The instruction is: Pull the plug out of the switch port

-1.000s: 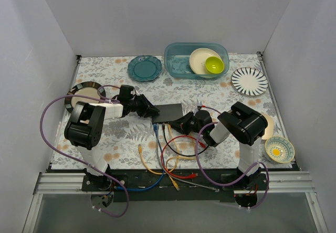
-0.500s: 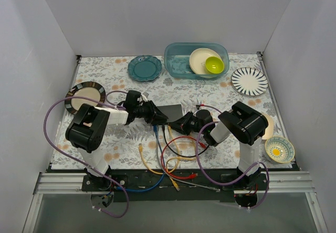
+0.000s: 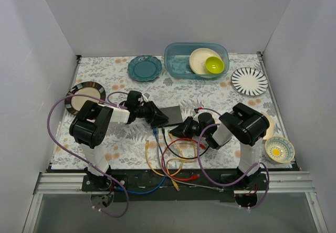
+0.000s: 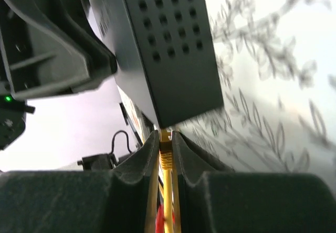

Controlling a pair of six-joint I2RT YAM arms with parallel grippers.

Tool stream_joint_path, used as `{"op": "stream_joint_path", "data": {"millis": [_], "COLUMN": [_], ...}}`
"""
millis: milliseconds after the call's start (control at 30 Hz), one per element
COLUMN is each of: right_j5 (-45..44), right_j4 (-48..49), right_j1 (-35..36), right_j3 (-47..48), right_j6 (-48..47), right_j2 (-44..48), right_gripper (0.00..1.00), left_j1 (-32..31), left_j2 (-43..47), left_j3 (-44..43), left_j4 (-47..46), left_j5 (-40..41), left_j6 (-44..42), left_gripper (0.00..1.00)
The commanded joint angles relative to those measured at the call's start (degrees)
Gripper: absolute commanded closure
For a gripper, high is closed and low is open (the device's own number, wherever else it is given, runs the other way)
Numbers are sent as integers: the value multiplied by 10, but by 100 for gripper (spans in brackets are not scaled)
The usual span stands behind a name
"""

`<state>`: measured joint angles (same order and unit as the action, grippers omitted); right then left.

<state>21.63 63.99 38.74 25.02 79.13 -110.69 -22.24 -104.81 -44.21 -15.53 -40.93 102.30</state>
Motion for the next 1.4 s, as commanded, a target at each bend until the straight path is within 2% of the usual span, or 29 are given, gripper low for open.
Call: {"op": "stream_joint_path", "data": {"millis": [0,133,267,400,533,567,600,633,667,733,900,1067,1167,1367], "right_j5": [38,33,-23,-102,-142,-142,-143,-147,-161,-167,-103,-37,-25,-13], "right_j4": [-40,-109,-158,-352,-463,-479,-485,-488,-486,-477,-453,-400,-373,-309], "right_j1": [5,0,-29,-77,-102,-102,-97,-94,-89,-72,-25,26,53,66], "right_j3": [-27,-39,-89,-74,-17,0,25,36,46,78,146,177,172,151], "right_j6": [-33,-88,-130,-222,-321,-337,-360,-364,-367,-375,-377,-342,-315,-259], "right_j2": [27,80,168,270,334,339,342,353,360,366,285,194,158,109], "right_gripper": [99,99,99,99,99,76,67,61,51,43,43,57,63,63], "left_j1": [6,18,33,50,64,66,68,69,69,69,68,69,69,69], "left_j2": [-17,-25,-14,0,16,22,27,31,39,46,48,47,51,52], "left_j3": [-8,-11,-13,-22,-30,-33,-34,-35,-40,-43,-57,-41,-30,-17], "left_j4": [16,17,21,44,65,71,73,75,78,79,89,84,82,81], "left_j5": [27,23,25,28,36,37,39,43,45,49,50,48,48,47], "left_j6": [-15,-16,-22,-36,-51,-54,-55,-56,-56,-55,-59,-54,-54,-55], "left_gripper": [82,82,82,82,82,82,81,81,81,80,79,79,79,79]}}
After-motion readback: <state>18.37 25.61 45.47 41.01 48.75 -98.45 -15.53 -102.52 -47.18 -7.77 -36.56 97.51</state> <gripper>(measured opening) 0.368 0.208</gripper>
